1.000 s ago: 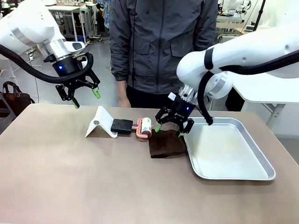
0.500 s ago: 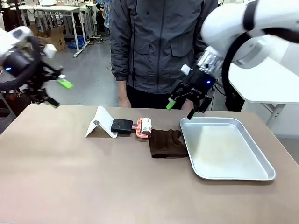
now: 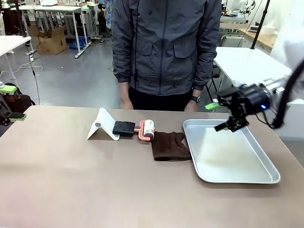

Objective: Clean the surface of the table.
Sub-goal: Return the Lint Roller and towel to their original positions.

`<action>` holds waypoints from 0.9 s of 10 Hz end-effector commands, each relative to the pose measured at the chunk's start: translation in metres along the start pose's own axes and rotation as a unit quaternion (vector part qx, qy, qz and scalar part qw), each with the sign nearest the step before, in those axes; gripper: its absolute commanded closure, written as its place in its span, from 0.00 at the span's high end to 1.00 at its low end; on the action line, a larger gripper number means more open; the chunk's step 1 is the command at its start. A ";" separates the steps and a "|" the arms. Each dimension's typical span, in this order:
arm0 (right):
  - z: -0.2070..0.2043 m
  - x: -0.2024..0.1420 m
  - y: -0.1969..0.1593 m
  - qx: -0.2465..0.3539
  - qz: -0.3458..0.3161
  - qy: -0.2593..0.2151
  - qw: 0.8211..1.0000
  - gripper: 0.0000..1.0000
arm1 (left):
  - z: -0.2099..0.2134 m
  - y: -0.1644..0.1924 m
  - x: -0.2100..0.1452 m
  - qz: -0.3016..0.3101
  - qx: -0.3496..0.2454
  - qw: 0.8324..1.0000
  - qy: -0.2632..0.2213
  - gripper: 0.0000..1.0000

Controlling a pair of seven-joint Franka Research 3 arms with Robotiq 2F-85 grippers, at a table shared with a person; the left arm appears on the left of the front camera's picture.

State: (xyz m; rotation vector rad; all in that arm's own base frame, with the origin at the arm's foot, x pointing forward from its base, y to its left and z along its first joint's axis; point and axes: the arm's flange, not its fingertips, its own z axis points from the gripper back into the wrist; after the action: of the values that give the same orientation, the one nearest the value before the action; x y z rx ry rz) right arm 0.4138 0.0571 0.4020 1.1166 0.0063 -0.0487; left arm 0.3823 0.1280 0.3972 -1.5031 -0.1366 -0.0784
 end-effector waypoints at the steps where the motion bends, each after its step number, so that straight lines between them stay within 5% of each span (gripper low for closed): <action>1: 0.032 -0.022 -0.036 0.064 0.025 -0.079 0.995 1.00 | -0.004 0.023 0.031 -0.019 -0.029 0.998 -0.043 1.00; 3: 0.055 -0.034 -0.077 0.072 -0.046 -0.181 0.980 1.00 | -0.004 0.038 0.044 -0.054 -0.043 0.996 -0.056 1.00; 4: 0.052 -0.037 -0.087 0.067 -0.053 -0.200 0.976 1.00 | -0.005 0.046 0.051 -0.057 -0.014 0.993 -0.098 1.00; 6: 0.079 -0.018 -0.084 0.068 -0.050 -0.168 0.982 1.00 | -0.012 0.064 0.073 -0.021 0.016 0.997 -0.071 1.00; 9: 0.079 -0.018 -0.084 0.068 -0.050 -0.168 0.982 1.00 | -0.003 0.051 0.055 -0.038 -0.019 0.996 -0.081 1.00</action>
State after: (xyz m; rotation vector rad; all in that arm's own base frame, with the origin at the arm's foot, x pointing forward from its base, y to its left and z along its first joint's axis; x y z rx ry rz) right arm 0.3931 -0.0481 0.3568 1.2357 -0.2589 -0.3419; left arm 0.4520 0.1306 0.3490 -1.5225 -0.3171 -0.0160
